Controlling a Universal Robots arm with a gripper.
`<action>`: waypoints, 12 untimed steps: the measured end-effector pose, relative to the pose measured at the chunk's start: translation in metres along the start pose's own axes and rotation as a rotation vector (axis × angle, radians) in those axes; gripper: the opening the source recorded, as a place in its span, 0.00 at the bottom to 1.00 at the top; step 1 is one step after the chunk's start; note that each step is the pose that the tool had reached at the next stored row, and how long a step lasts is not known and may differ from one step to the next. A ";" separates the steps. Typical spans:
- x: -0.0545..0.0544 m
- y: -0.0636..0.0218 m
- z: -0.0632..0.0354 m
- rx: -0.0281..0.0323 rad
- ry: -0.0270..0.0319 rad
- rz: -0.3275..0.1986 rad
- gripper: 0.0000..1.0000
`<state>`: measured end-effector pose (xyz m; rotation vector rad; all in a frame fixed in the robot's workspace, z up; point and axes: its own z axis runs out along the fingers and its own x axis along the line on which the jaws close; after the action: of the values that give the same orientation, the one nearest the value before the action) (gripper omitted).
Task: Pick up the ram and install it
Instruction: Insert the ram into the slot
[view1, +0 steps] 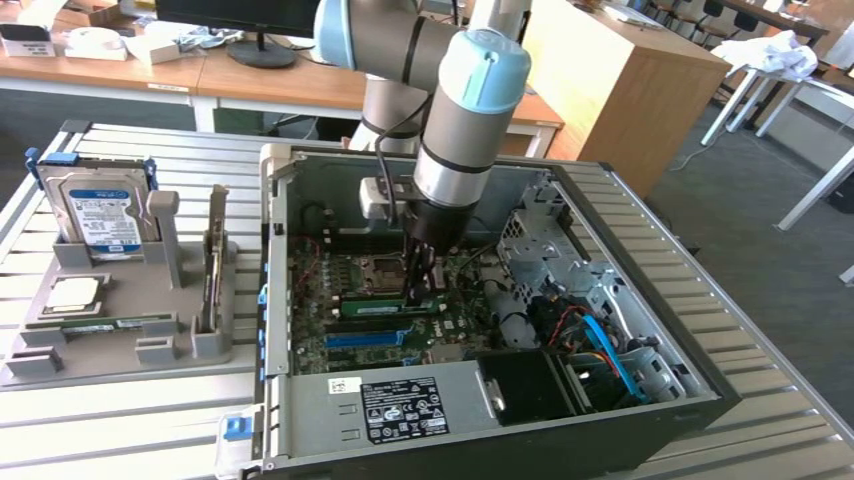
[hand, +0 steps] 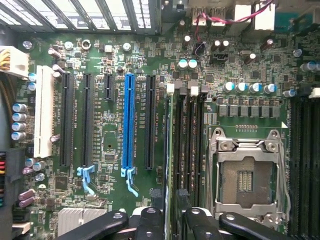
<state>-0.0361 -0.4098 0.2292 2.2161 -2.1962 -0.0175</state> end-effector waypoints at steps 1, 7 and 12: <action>0.000 0.0000 -0.0025 0.0000 0.0000 0.000 0.25; 0.000 0.0005 -0.0236 0.0000 0.0000 0.000 0.25; 0.000 0.0008 -0.0371 -0.0001 0.0001 0.000 0.25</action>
<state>-0.0361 -0.4098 0.2662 2.2161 -2.1961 -0.0174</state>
